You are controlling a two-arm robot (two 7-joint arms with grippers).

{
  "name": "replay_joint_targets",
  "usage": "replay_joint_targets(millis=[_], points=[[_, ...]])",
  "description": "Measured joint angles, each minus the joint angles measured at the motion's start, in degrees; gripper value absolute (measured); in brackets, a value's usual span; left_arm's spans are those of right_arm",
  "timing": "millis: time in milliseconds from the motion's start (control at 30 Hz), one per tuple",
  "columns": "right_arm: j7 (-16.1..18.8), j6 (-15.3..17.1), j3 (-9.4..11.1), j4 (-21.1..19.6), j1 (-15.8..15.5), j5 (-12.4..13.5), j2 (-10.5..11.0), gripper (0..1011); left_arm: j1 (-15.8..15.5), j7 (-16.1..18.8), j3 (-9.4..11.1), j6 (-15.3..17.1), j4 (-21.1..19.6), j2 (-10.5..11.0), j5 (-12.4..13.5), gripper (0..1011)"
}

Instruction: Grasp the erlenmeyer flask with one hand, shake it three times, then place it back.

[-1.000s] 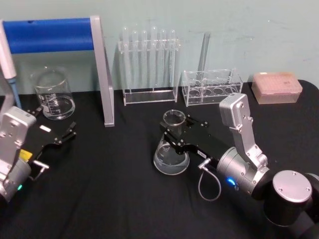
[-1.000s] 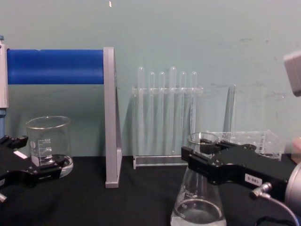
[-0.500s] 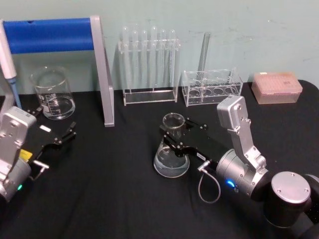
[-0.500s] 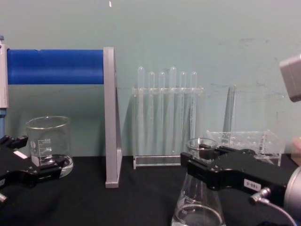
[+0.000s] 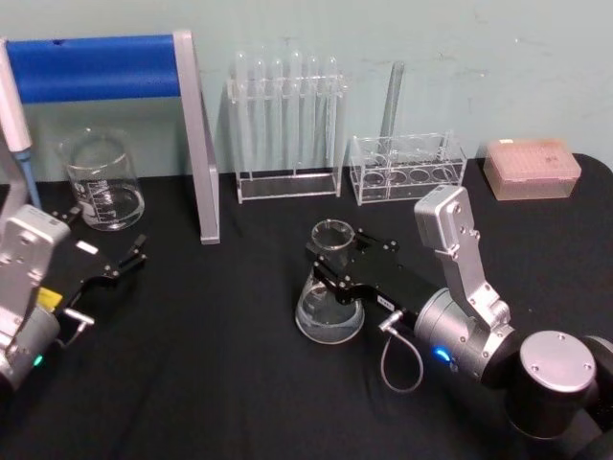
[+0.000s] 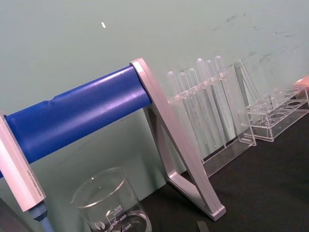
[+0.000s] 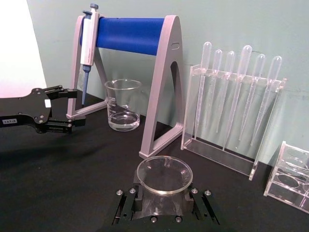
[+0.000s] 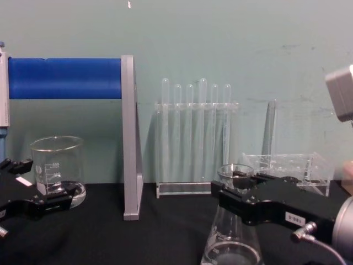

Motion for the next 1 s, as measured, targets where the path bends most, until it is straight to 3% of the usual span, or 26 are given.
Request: replay_joint_targets(millis=[333, 767, 1000], points=[[0.0, 0.0, 0.0, -0.1, 0.0, 0.1, 0.0, 483, 0.0, 0.0, 0.0, 0.0, 0.0, 0.0, 0.0, 1001], [0.0, 0.0, 0.1, -0.1, 0.0, 0.1, 0.0, 916, 0.0, 0.0, 0.0, 0.0, 0.0, 0.0, 0.0, 1001], [0.0, 0.0, 0.1, -0.1, 0.0, 0.1, 0.0, 1000, 0.0, 0.0, 0.0, 0.0, 0.0, 0.0, 0.0, 1001]])
